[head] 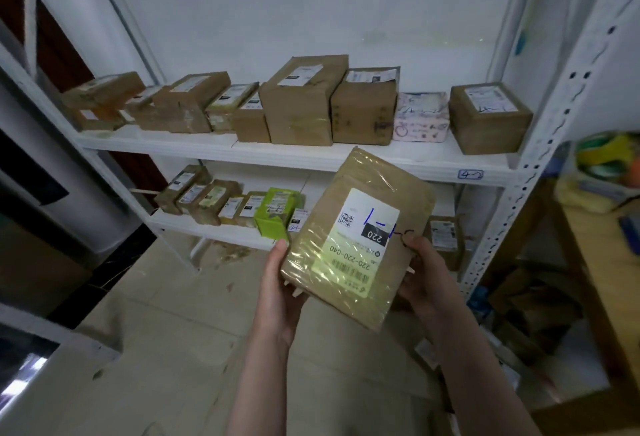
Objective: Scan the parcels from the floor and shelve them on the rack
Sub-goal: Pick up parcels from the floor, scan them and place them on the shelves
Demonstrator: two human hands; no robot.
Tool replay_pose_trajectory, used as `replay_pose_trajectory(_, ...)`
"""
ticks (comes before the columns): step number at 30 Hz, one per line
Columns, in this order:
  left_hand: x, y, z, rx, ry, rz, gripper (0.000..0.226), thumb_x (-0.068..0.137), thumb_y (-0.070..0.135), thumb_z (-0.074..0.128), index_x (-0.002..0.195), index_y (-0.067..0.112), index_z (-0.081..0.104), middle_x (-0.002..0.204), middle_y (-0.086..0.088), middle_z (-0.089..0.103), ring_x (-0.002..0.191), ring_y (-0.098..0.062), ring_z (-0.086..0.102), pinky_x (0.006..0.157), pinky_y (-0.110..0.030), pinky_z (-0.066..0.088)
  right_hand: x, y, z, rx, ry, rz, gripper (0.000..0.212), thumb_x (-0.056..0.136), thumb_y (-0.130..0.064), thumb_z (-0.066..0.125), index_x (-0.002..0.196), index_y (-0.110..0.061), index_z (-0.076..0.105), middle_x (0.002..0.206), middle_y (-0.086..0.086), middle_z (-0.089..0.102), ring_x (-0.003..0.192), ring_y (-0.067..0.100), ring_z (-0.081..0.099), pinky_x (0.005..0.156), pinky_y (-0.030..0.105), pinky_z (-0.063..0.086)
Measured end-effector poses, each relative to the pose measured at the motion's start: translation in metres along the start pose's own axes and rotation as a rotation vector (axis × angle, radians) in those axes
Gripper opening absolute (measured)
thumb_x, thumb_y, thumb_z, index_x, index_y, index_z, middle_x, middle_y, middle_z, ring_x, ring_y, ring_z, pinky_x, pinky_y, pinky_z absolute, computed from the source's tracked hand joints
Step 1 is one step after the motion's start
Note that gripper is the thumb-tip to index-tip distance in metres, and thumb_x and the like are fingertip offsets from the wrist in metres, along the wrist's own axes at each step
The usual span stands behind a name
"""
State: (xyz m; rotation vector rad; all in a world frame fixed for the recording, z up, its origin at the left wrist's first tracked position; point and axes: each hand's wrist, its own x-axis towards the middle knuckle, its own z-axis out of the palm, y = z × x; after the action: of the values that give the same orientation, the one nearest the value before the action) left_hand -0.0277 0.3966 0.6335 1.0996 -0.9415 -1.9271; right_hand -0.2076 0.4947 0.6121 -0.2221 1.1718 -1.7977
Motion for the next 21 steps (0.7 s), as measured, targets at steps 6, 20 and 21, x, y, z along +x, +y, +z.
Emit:
replay_pose_trajectory(6,0.007,-0.032,0.050,0.095,-0.080,-0.054,0.089,0.052,0.051,0.082,0.133,0.021,0.059,0.119,-0.006,0.072,0.101,-0.023,0.069,0.066,-0.034,0.058,0.003,-0.027,-0.037,0.067,-0.026,-0.021,0.012,0.083,-0.023,0.066,0.090,-0.016,0.073,0.081,0.004,0.074,0.079,0.025,0.067,0.092,0.050,0.049)
replay_pose_trajectory(20,0.042,-0.090,0.166,0.265,-0.359,-0.167,0.065,0.059,0.060,0.082,0.113,0.023,0.076,0.118,-0.010,0.073,0.117,-0.033,0.064,0.108,-0.057,0.044,-0.028,-0.054,-0.183,0.402,0.421,-0.185,0.091,0.058,-0.048,0.082,0.137,-0.014,0.053,0.125,0.017,0.067,0.118,0.039,0.062,0.102,0.055,0.048)
replay_pose_trajectory(21,0.043,-0.096,0.174,0.200,-0.357,-0.201,0.063,0.063,0.064,0.078,0.110,0.022,0.077,0.119,-0.011,0.073,0.118,-0.033,0.064,0.108,-0.056,0.044,-0.029,-0.052,-0.187,0.463,0.466,-0.198,0.086,0.063,-0.045,0.080,0.138,-0.014,0.052,0.124,0.018,0.067,0.117,0.039,0.062,0.100,0.054,0.050)
